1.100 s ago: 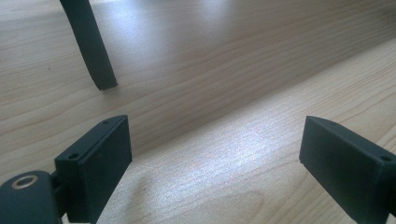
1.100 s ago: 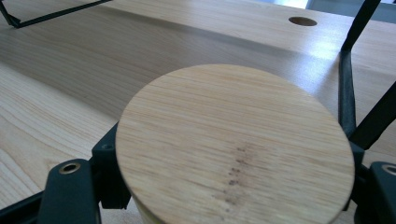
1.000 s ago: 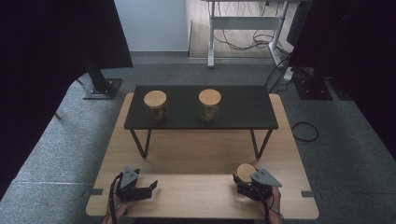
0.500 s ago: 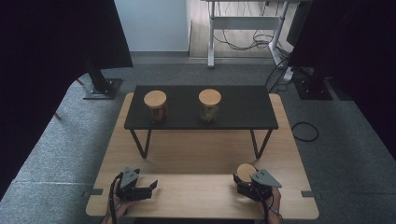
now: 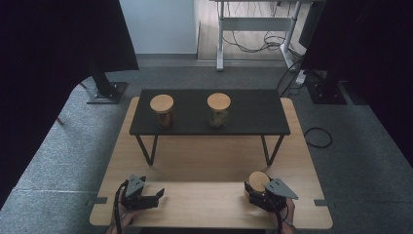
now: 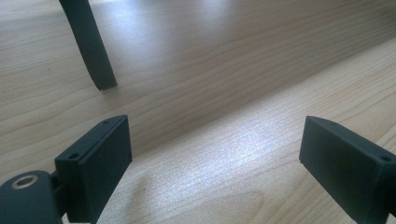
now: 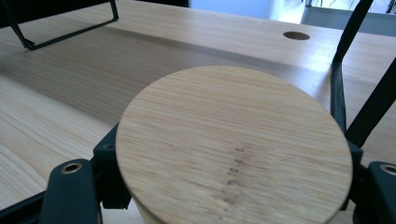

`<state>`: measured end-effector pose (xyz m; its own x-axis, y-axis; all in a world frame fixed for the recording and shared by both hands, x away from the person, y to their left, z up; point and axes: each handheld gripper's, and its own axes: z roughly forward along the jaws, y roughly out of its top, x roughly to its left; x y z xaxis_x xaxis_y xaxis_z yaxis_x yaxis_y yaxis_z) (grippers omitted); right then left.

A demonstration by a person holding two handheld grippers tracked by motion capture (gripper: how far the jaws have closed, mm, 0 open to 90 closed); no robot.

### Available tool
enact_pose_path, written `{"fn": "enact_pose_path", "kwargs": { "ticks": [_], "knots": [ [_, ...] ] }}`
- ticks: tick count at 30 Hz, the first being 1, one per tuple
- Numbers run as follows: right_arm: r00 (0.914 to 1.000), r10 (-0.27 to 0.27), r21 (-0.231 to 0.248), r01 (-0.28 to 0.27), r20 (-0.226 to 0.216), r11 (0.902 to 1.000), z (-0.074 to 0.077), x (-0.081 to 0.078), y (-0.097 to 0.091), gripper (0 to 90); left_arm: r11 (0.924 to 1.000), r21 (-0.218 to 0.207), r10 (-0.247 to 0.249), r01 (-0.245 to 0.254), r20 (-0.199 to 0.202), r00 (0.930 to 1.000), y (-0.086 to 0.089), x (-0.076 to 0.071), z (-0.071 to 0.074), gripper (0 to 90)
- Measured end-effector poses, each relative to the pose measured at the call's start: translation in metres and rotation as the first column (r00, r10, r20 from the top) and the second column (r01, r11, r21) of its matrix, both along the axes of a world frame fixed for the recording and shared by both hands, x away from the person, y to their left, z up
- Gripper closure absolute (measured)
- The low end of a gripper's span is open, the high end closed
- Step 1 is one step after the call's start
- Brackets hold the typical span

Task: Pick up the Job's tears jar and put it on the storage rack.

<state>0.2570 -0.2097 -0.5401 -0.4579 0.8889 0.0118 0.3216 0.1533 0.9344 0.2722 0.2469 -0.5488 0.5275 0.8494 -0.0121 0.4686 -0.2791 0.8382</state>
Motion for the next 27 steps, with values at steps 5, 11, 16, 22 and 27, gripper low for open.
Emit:
{"fn": "enact_pose_path", "kwargs": {
  "ticks": [5, 11, 16, 22, 27],
  "knots": [
    [0.9998, 0.016, 0.005, -0.016, 0.008, 0.9999, 0.003, -0.006, 0.0, 24.4, 1.0, 0.002, 0.001, -0.001, -0.001, 1.0, 0.0, 0.0, 0.0, 8.6],
    [0.9995, 0.023, 0.013, -0.024, 0.019, 0.9996, 0.007, -0.013, 0.0, 24.4, 1.0, 0.003, 0.001, -0.001, -0.001, 1.0, 0.001, 0.0, 0.0, 8.6],
    [0.9993, 0.025, 0.021, -0.026, 0.029, 0.9994, 0.01, -0.016, -0.001, 24.4, 1.0, 0.003, 0.001, -0.001, -0.002, 1.0, 0.001, 0.0, 0.0, 8.6],
    [0.9987, 0.03, 0.027, -0.031, 0.041, 0.9992, 0.014, -0.018, 0.0, 24.4, 1.0, 0.002, 0.002, -0.002, -0.002, 1.0, 0.001, 0.0, 0.0, 8.6],
    [0.9983, 0.029, 0.026, -0.031, 0.049, 0.9992, 0.015, -0.02, 0.0, 24.4, 1.0, 0.003, 0.001, -0.001, -0.002, 1.0, 0.001, 0.0, 0.0, 8.6]
  ]
}}
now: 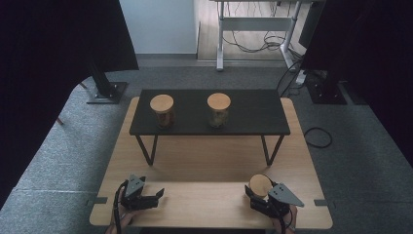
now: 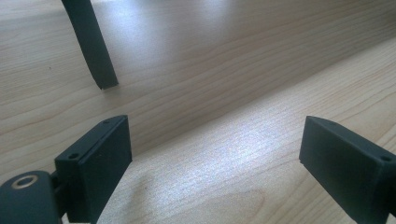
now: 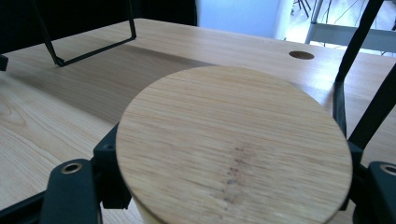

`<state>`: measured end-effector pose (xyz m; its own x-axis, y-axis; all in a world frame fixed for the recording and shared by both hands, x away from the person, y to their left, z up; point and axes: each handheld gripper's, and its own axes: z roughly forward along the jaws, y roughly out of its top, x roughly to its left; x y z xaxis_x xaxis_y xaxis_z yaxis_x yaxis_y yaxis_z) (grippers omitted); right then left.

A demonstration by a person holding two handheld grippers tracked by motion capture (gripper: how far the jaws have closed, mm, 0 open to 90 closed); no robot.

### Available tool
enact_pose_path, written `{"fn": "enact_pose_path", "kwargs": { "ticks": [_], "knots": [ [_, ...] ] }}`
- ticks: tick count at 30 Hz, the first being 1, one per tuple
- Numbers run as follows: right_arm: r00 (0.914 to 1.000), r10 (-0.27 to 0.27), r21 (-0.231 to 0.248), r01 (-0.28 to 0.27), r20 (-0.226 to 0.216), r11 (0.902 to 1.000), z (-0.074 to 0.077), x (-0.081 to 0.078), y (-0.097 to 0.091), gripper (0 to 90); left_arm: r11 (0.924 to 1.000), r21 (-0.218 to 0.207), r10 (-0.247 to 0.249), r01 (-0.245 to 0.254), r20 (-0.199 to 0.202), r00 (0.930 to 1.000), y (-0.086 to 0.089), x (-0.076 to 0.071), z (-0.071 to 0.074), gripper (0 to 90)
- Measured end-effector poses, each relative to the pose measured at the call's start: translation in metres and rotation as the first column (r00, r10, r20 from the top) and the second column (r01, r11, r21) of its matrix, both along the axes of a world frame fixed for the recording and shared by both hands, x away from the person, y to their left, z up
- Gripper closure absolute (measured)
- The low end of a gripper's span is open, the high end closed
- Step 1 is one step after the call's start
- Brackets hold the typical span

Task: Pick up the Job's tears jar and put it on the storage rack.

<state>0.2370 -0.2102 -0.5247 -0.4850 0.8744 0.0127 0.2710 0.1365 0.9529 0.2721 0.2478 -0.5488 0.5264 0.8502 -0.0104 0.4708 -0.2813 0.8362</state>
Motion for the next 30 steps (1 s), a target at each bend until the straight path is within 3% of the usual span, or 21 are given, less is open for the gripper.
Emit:
{"fn": "enact_pose_path", "kwargs": {
  "ticks": [14, 30],
  "knots": [
    [1.0, 0.01, 0.004, -0.01, 0.001, 0.9999, 0.002, -0.001, -0.003, 24.4, 1.0, 0.0, 0.001, -0.001, 0.0, 1.0, 0.0, 0.0, 0.0, 8.6],
    [0.9994, 0.018, 0.027, -0.019, 0.031, 0.9995, 0.012, -0.006, -0.008, 24.4, 1.0, 0.001, 0.001, -0.001, 0.0, 1.0, 0.0, 0.0, 0.0, 8.6]
  ]
}}
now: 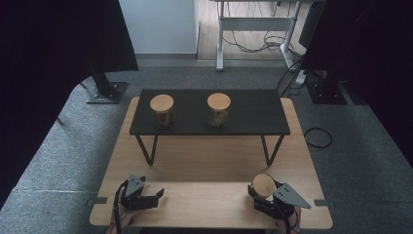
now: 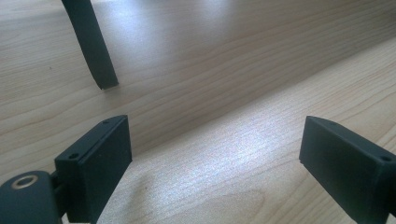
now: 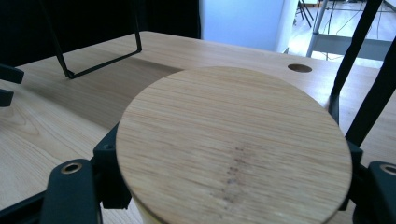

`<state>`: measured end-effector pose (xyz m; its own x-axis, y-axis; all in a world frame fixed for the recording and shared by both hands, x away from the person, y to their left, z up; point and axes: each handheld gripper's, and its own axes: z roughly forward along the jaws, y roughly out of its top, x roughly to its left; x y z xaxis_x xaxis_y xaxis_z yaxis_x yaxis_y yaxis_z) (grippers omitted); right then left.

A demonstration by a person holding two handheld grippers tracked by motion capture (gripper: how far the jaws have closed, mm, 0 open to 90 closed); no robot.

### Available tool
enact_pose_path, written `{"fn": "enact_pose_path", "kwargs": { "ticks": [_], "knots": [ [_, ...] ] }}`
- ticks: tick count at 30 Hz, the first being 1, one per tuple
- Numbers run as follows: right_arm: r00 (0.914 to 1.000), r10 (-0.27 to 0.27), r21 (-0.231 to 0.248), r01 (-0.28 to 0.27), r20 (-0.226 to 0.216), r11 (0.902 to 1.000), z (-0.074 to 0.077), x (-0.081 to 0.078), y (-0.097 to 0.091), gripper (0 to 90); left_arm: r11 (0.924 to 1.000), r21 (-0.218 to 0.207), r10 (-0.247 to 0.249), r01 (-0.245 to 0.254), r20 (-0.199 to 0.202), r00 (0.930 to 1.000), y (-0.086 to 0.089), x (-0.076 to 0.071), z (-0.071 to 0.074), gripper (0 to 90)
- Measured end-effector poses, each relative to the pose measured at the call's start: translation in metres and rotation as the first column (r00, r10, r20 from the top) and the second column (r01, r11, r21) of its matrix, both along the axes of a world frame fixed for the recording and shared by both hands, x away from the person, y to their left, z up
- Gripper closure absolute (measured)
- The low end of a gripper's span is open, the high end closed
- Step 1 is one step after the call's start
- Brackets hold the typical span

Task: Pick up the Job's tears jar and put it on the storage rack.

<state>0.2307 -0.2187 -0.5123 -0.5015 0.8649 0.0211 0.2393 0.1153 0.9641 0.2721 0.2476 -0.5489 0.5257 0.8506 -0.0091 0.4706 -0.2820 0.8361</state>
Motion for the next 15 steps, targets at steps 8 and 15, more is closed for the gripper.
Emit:
{"fn": "enact_pose_path", "kwargs": {
  "ticks": [8, 15],
  "knots": [
    [0.9997, 0.0, 0.004, -0.001, 0.025, 1.0, 0.008, -0.004, 0.001, 24.4, 1.0, 0.0, 0.001, -0.001, -0.001, 1.0, 0.0, 0.0, 0.0, 8.6],
    [0.9995, 0.015, 0.024, -0.015, 0.028, 0.9996, 0.015, -0.007, 0.001, 24.4, 1.0, 0.004, 0.004, -0.004, 0.001, 1.0, 0.0, 0.0, 0.0, 8.6]
  ]
}}
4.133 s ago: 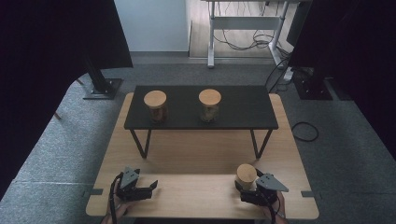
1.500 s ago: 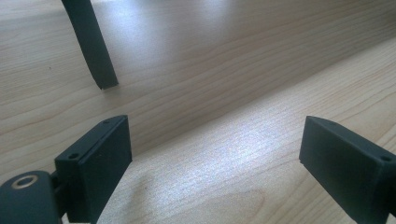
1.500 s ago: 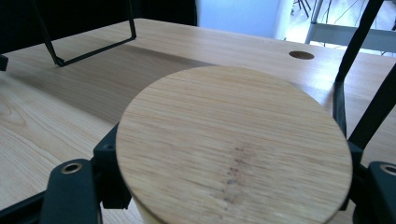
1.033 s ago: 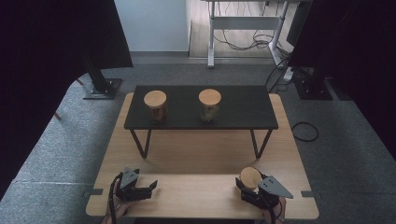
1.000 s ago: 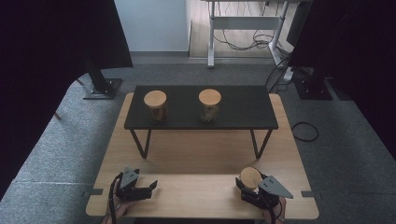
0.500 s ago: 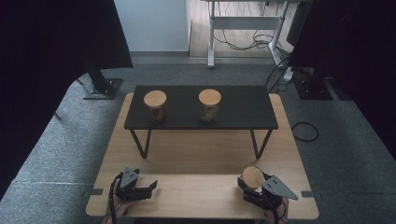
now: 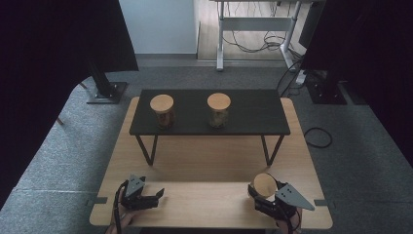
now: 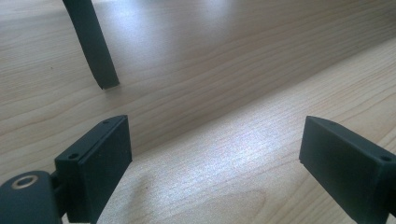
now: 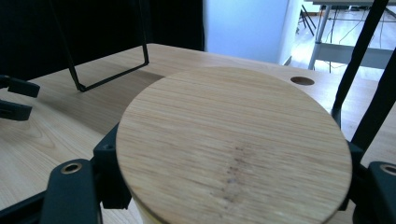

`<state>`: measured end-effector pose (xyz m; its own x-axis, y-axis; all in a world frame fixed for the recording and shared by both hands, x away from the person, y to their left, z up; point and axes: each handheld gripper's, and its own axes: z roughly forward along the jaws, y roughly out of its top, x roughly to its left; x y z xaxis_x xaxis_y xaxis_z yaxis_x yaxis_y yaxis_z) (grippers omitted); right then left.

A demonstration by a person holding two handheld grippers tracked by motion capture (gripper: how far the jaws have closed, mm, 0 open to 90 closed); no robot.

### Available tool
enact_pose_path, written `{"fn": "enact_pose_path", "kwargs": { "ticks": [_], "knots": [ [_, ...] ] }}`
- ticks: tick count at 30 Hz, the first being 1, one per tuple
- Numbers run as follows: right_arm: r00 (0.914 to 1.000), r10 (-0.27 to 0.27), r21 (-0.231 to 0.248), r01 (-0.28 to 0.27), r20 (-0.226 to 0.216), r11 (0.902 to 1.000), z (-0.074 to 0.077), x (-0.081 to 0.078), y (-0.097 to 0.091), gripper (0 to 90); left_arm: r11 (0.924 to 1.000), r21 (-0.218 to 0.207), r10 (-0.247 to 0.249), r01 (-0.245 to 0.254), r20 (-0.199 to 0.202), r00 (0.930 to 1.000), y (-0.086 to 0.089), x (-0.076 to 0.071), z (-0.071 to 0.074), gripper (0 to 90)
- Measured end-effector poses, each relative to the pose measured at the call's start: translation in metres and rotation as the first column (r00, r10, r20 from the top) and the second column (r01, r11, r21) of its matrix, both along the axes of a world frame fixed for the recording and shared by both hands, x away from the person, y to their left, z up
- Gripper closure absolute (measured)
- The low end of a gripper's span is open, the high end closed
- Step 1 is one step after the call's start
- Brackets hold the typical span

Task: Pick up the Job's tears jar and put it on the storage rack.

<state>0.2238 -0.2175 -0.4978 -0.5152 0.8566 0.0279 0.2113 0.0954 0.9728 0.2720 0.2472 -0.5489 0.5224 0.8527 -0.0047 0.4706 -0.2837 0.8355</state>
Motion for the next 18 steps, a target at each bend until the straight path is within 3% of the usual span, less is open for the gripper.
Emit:
{"fn": "enact_pose_path", "kwargs": {
  "ticks": [18],
  "knots": [
    [0.9994, 0.0, 0.003, -0.001, 0.035, 1.0, 0.017, -0.005, 0.001, 24.4, 1.0, 0.001, 0.004, -0.004, -0.002, 1.0, 0.0, 0.0, 0.0, 8.6]
  ]
}}
